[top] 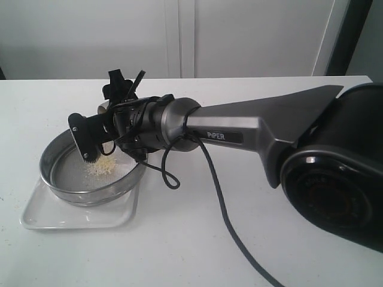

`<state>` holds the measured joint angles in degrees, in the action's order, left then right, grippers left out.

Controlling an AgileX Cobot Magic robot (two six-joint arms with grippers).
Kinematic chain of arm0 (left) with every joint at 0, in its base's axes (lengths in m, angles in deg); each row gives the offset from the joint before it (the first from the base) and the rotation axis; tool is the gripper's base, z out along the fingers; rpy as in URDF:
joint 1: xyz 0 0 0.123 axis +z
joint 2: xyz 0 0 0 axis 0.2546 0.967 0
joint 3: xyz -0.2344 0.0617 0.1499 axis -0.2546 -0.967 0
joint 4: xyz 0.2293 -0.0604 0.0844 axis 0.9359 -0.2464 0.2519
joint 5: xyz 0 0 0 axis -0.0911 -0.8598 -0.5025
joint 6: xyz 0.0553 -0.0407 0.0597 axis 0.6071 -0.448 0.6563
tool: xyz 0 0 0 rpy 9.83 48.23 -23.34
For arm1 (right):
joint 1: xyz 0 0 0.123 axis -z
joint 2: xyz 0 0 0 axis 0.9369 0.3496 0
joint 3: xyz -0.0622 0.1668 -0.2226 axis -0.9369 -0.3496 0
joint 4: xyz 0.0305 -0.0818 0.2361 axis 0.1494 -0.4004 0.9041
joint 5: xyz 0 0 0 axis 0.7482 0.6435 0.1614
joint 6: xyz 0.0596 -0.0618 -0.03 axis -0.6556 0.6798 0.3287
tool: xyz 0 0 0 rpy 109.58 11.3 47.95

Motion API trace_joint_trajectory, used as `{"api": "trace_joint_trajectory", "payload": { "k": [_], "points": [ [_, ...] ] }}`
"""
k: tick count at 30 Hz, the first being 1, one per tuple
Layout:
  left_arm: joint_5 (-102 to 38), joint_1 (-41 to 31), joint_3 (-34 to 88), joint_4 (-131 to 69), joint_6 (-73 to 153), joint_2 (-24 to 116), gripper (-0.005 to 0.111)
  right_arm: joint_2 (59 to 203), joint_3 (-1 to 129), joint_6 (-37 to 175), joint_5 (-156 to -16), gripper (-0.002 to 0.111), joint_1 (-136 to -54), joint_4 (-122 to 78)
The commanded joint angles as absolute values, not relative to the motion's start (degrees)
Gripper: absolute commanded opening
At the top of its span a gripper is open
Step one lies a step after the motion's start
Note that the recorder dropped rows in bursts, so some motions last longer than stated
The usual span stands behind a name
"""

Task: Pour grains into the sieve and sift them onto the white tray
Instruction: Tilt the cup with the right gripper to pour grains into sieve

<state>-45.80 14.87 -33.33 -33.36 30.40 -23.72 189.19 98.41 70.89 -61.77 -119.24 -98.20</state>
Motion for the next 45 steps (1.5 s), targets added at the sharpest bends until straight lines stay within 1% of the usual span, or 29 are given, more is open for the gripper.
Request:
{"api": "trace_joint_trajectory", "payload": {
  "k": [1, 20, 32, 45],
  "points": [
    [-45.76, 14.90, -33.55, -33.80, 30.41, -23.95, 0.000, 188.66, 98.84, 69.98, -59.77, 0.000, -119.45, -99.08],
    [-45.76, 14.90, -33.55, -33.80, 30.41, -23.95, 0.000, 188.66, 98.84, 65.18, -57.59, 0.000, -119.45, -101.90],
    [-45.76, 14.90, -33.55, -33.80, 30.41, -23.95, 0.000, 188.66, 98.84, 65.98, -65.62, 0.000, -119.60, -101.90],
    [-45.76, 14.90, -33.55, -33.80, 30.41, -23.95, 0.000, 188.66, 98.73, 73.14, -67.04, 0.000, -119.96, -101.90]
  ]
}}
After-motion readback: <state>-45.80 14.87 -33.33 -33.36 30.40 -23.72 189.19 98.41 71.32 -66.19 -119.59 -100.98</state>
